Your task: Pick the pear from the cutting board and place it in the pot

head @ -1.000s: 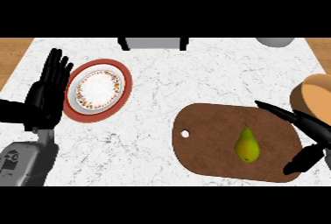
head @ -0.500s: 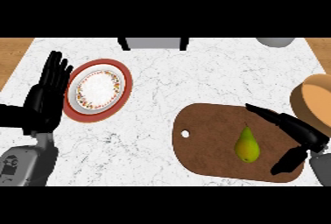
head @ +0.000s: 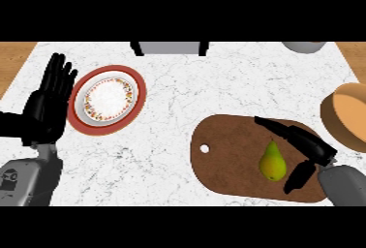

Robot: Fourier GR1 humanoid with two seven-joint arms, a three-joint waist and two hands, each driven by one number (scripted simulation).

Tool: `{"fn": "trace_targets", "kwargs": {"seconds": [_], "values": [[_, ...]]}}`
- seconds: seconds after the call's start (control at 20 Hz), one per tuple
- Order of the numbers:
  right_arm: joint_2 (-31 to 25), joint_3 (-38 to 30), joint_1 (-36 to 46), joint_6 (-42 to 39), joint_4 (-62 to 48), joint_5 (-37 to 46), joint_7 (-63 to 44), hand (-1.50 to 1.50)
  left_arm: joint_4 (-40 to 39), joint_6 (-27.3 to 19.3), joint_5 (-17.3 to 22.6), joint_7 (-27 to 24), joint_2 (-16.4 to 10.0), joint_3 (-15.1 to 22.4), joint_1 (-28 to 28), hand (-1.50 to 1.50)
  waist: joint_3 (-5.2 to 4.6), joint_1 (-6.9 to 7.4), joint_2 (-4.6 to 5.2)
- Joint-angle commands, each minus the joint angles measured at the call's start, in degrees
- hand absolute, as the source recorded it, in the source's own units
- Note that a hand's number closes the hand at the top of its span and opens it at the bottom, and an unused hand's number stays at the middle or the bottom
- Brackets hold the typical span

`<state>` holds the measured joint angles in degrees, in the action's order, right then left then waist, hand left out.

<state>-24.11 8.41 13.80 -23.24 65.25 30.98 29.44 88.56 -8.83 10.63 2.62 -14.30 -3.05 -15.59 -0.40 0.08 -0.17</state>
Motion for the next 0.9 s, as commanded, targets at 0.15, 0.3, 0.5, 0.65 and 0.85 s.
{"fn": "trace_targets", "kwargs": {"seconds": [0.15,0.3,0.5,0.65,0.85], "values": [[4.11,1.61,3.5,1.98,-5.99,3.54,6.4,1.5,-0.13,-0.26,-1.39,1.11,1.68,0.53,-1.42,0.0,0.43,0.23,0.24],[3.6,1.92,1.92,3.39,-0.33,4.14,8.43,1.5,3.85,-0.72,-2.07,1.81,2.09,1.51,1.81,0.0,0.43,0.27,0.07],[6.58,3.54,-2.51,3.61,7.11,5.08,4.33,1.5,2.17,1.39,-1.65,-0.86,1.86,0.51,3.29,0.0,0.39,-0.17,0.01],[6.9,2.87,-1.12,4.05,6.63,6.73,3.98,1.5,-4.45,0.66,-2.41,-2.66,3.21,-0.34,-1.72,0.0,0.39,-0.31,0.18],[7.26,0.65,-5.45,7.98,10.26,7.34,2.98,1.5,3.3,0.94,-1.76,1.58,1.81,-0.81,2.24,0.0,0.4,-0.25,0.03]]}}
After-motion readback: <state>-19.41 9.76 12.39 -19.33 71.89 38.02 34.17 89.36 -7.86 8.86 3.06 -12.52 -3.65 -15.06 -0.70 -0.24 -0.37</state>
